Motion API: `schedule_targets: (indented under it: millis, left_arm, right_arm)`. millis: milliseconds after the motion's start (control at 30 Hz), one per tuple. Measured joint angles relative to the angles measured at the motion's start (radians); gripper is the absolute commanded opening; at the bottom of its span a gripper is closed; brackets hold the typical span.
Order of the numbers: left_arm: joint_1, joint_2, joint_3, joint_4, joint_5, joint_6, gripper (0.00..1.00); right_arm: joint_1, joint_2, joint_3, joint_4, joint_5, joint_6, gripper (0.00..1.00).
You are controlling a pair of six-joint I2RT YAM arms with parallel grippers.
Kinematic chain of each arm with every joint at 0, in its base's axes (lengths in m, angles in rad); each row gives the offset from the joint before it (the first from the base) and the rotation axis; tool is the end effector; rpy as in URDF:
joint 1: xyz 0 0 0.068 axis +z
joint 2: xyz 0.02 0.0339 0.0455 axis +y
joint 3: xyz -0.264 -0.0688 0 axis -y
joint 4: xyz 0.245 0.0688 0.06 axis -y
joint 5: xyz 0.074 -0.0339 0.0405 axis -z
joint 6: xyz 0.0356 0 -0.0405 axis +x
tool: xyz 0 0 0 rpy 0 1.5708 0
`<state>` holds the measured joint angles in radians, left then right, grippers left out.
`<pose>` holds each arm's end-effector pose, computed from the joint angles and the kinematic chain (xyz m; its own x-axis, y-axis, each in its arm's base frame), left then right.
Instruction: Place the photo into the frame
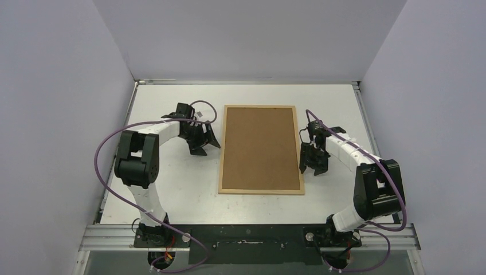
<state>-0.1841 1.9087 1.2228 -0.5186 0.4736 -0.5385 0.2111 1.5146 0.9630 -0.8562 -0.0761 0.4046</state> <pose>0.3637 -0.0842 0.1552 -0.9539 -0.2866 -0.0891 -0.1930 0.8131 -0.5493 0.2566 0.0578 0.1917 -0.9739 0.1927 -0.1196 0.1767 0.9753 0.1328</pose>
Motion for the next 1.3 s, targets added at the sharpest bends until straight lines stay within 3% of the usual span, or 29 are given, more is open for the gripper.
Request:
schedule_targets:
  millis: [233,700,1133,1300]
  left_arm:
    - [-0.052,-0.048,-0.079,-0.01,0.011,0.0,0.67]
    - [-0.114,-0.048,-0.085,-0.013,0.001,-0.004,0.64]
    - [-0.14,-0.053,-0.085,-0.015,-0.022,-0.003,0.68]
    - [-0.17,-0.073,-0.106,-0.003,-0.037,-0.004,0.68]
  right_arm:
    - [0.032,0.0,-0.05,-0.016,-0.02,0.001,0.49]
    - [0.09,0.07,-0.06,0.023,-0.051,-0.008,0.49]
    - [0.097,0.019,-0.095,0.078,-0.112,-0.027,0.78]
    - [0.129,0.01,-0.127,0.129,-0.167,-0.05,0.8]
